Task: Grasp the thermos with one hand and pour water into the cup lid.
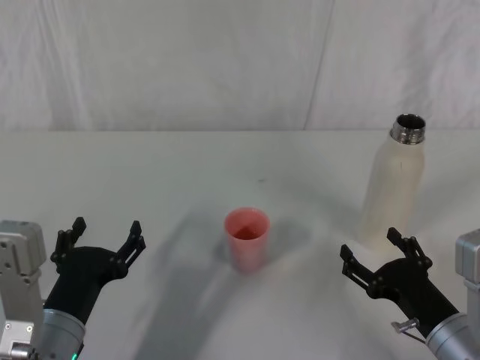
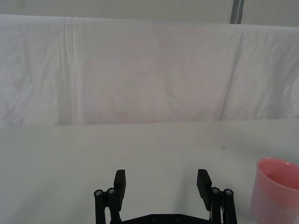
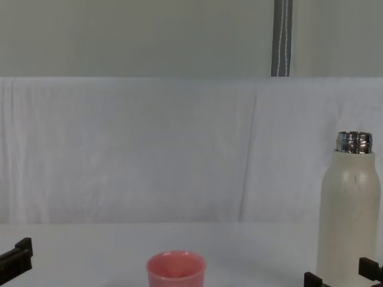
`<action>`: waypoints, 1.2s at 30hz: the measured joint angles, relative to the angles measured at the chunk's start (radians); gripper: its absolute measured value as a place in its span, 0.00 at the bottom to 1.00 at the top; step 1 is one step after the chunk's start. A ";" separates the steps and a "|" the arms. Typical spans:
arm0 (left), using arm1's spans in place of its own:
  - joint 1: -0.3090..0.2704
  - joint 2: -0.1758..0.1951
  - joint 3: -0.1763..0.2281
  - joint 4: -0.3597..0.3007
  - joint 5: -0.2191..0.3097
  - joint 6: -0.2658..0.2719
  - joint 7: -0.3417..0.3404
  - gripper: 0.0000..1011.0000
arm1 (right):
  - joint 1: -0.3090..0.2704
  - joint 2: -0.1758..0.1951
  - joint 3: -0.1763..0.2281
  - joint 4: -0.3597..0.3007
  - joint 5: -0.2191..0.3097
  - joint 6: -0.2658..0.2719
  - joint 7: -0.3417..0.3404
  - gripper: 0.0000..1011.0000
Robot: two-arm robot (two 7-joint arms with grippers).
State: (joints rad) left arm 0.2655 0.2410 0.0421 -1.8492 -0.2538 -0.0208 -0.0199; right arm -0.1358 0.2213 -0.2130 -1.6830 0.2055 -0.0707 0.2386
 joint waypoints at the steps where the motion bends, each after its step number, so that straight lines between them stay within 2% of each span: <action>1: 0.000 0.000 0.000 0.000 0.000 0.000 0.000 0.99 | 0.000 0.000 0.000 0.000 0.000 0.000 0.000 0.99; 36: 0.000 0.000 0.000 0.000 0.000 0.000 0.000 0.99 | -0.001 0.001 0.002 -0.002 0.001 0.001 0.000 0.99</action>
State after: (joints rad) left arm 0.2655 0.2410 0.0421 -1.8492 -0.2538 -0.0208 -0.0199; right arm -0.1366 0.2225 -0.2108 -1.6845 0.2067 -0.0694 0.2385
